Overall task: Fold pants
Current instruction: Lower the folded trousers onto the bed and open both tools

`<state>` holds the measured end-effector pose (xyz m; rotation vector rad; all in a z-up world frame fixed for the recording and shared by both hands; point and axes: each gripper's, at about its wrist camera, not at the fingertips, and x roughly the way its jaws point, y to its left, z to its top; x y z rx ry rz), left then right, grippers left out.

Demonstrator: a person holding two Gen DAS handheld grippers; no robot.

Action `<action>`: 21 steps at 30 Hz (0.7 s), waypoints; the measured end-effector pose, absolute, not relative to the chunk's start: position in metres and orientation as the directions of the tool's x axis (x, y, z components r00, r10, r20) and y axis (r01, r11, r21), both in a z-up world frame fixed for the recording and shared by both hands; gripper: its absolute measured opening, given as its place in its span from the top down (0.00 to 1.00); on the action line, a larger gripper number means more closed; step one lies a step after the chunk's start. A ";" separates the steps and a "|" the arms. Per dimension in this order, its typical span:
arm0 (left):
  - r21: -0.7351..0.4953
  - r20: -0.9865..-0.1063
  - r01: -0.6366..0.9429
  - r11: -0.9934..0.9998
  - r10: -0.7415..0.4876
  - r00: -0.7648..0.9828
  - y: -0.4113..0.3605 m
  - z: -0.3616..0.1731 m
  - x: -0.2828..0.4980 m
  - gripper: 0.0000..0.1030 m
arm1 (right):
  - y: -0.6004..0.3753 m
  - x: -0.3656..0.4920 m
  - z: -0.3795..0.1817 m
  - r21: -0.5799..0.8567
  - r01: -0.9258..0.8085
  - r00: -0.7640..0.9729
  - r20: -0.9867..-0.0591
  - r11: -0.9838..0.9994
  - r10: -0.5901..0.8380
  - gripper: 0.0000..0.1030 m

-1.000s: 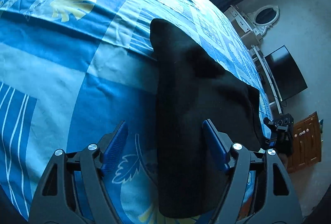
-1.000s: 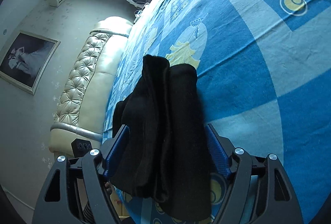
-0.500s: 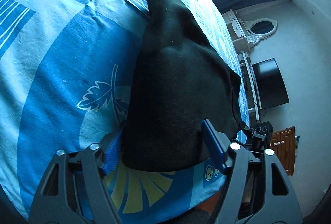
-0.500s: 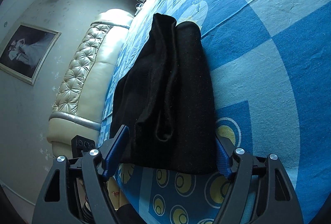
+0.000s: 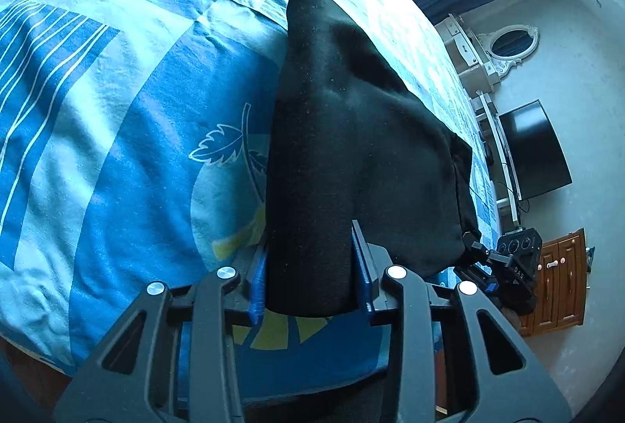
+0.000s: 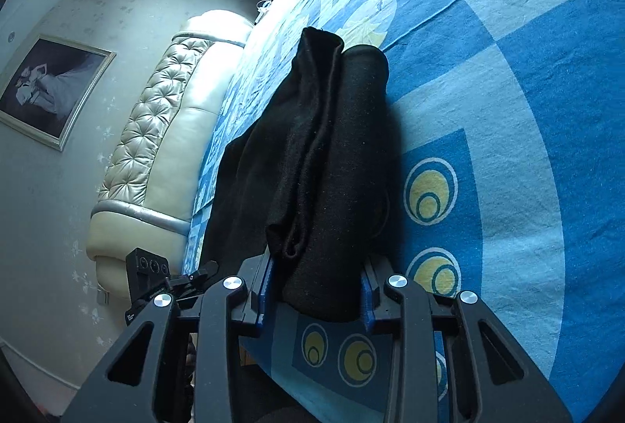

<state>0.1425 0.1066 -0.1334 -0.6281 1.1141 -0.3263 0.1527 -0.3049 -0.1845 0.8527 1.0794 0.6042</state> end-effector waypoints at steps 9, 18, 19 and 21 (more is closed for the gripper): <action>-0.644 -0.702 -0.047 0.764 -0.565 0.433 0.115 -0.149 0.143 0.63 | -0.307 0.153 -0.201 0.852 -0.007 0.371 -0.484 0.524 0.792 0.67; -0.689 -0.658 -0.023 0.725 -0.612 0.438 0.116 -0.149 0.136 0.35 | -0.312 0.153 -0.203 0.884 0.025 0.374 -0.441 0.467 0.816 0.53; -0.698 -0.646 -0.010 0.716 -0.624 0.439 0.114 -0.148 0.135 0.26 | -0.311 0.153 -0.202 0.889 0.021 0.378 -0.431 0.457 0.820 0.48; -0.701 -0.640 0.007 0.713 -0.633 0.436 0.109 -0.145 0.135 0.16 | -0.310 0.152 -0.199 0.898 0.004 0.385 -0.407 0.439 0.828 0.39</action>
